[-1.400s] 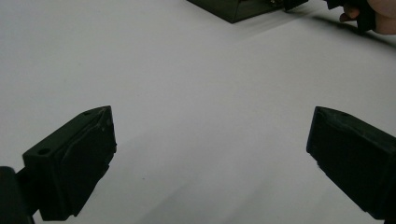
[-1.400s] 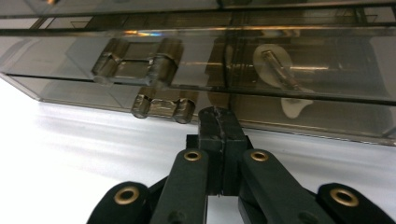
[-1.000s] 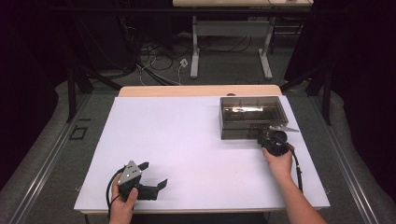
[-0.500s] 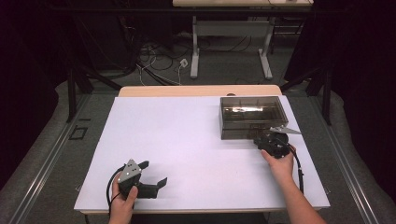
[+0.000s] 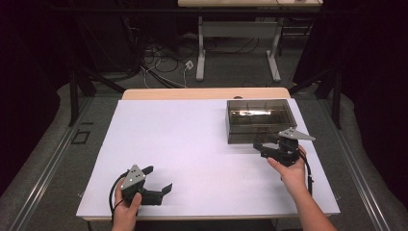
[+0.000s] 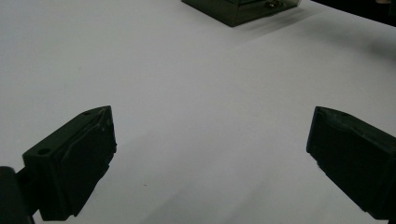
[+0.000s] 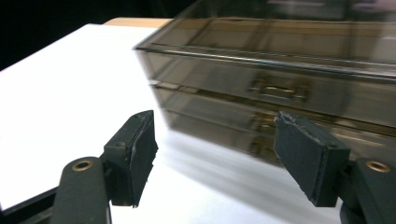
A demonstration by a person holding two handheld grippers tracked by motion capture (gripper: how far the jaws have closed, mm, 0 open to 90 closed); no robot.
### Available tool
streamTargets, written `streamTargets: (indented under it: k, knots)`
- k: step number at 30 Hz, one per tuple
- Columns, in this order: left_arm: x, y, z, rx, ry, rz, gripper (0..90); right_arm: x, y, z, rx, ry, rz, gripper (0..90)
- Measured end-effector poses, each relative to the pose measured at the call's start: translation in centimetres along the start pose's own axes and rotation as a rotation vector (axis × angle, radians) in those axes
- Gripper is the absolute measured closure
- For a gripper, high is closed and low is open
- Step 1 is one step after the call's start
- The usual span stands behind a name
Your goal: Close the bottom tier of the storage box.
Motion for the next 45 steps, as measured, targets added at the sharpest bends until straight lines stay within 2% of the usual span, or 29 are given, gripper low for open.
streamTargets:
  k: [3, 7, 12, 15, 18, 30, 34, 38, 41, 45]
  knots:
    - [0.1, 0.0, 0.1, 0.003, 0.001, -0.001, 1.7, -1.0, -0.4, 0.0, -0.004, -0.015, 0.012, 26.0]
    - [0.2, 0.0, 0.1, 0.004, 0.006, 0.000, 1.7, -1.8, -0.8, -0.4, -0.053, -0.024, 0.018, 18.1]
    - [0.2, -0.1, 0.2, 0.006, 0.009, 0.001, 1.7, -2.7, -1.5, -0.4, -0.065, -0.041, 0.025, 13.9]
    - [0.2, -0.2, 0.2, 0.008, 0.009, 0.001, 1.7, -3.2, -1.7, -0.3, -0.058, -0.039, 0.037, 4.7]
    - [0.2, -0.2, 0.1, 0.008, 0.007, 0.002, 1.7, -3.8, -1.9, -0.2, -0.054, -0.031, 0.037, 0.0]
    - [0.3, -0.2, 0.2, 0.011, 0.005, -0.003, 1.7, -7.0, -2.4, -2.7, -0.082, -0.078, 0.075, 0.0]
    - [0.3, -0.1, 0.3, 0.015, 0.002, -0.005, 1.6, -7.6, -2.4, -3.8, -0.094, -0.121, 0.065, 0.0]
    - [0.3, 0.0, 0.4, 0.014, 0.012, -0.006, 1.6, -8.3, -2.5, -5.0, -0.112, -0.141, 0.085, 0.0]
    - [0.3, 0.1, 0.4, 0.013, 0.011, -0.012, 1.6, -8.5, -2.5, -5.5, -0.094, -0.162, 0.089, 0.0]
    - [0.4, 0.2, 0.5, 0.013, 0.017, -0.013, 1.6, -8.6, -2.6, -6.0, -0.093, -0.164, 0.094, 0.0]
Point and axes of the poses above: each handheld gripper's, and its own axes: y roughly forward along the jaws, z roughly out of its top, x roughly to its right, the point moved 10 cm from there along y, roughly forward along the jaws, and after that the axes turned 15 degrees about y, right-handed, at the moved point
